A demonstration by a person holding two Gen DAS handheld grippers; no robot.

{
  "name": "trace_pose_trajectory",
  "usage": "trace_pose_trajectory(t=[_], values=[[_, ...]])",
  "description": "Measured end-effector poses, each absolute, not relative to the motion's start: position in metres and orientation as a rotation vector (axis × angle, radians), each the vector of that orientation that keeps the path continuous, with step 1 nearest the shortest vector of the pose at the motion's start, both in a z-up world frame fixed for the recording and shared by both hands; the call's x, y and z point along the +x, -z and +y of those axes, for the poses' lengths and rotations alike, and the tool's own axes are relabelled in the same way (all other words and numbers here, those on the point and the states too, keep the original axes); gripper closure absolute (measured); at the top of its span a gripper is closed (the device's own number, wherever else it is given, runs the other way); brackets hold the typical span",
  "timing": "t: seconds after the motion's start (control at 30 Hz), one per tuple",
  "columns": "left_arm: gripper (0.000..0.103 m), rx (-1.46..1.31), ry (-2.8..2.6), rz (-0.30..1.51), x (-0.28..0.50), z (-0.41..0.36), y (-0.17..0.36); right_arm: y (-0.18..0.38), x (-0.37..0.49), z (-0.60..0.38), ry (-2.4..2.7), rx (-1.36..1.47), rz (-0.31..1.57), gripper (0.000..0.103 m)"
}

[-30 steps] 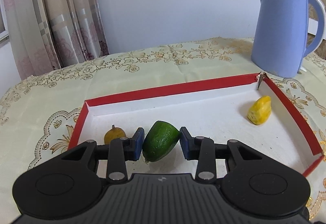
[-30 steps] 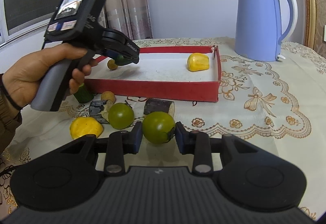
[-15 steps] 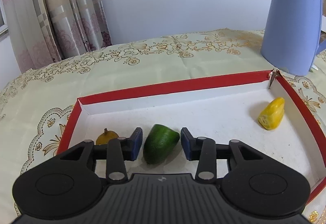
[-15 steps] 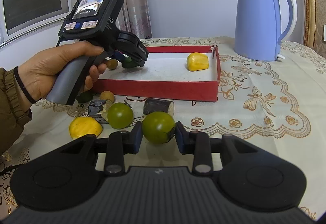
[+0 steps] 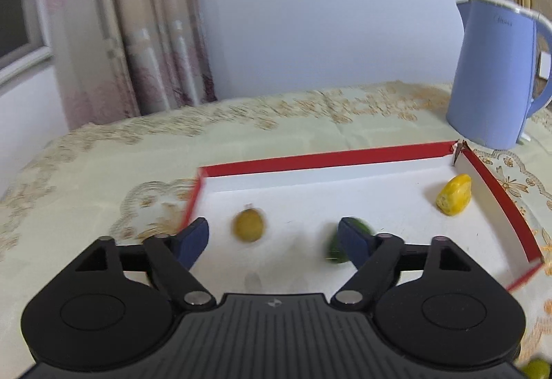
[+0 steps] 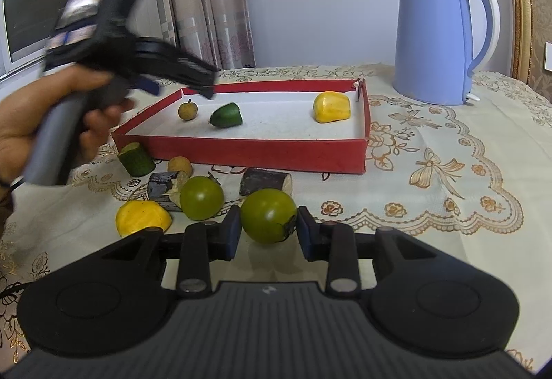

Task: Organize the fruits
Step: 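Carry the green round fruit into the red tray and open the right gripper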

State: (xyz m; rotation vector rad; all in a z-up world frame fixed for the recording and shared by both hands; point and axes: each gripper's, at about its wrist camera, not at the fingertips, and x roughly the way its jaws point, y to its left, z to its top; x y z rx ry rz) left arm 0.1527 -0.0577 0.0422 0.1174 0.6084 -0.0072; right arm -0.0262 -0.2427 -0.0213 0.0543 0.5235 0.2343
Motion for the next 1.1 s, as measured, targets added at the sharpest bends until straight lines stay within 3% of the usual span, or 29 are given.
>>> trace_pose_trajectory(t=[0.07,0.23,0.73,1.1], values=[[0.020,0.147,-0.003,0.566,0.130,-0.047,-0.046,0.021,-0.026,-0.243,-0.233,0.054,0.523,0.071],[0.006,0.093,-0.104,0.503,0.087,-0.010,-0.043,0.021,-0.027,-0.244,-0.229,0.064,0.512,0.071],[0.005,-0.102,-0.124,0.511,0.078,0.034,-0.018,-0.008,-0.005,-0.246,-0.187,-0.018,0.467,0.071],[0.003,-0.047,-0.113,0.524,0.076,0.024,-0.012,-0.021,0.038,-0.244,-0.183,-0.043,0.462,0.071]])
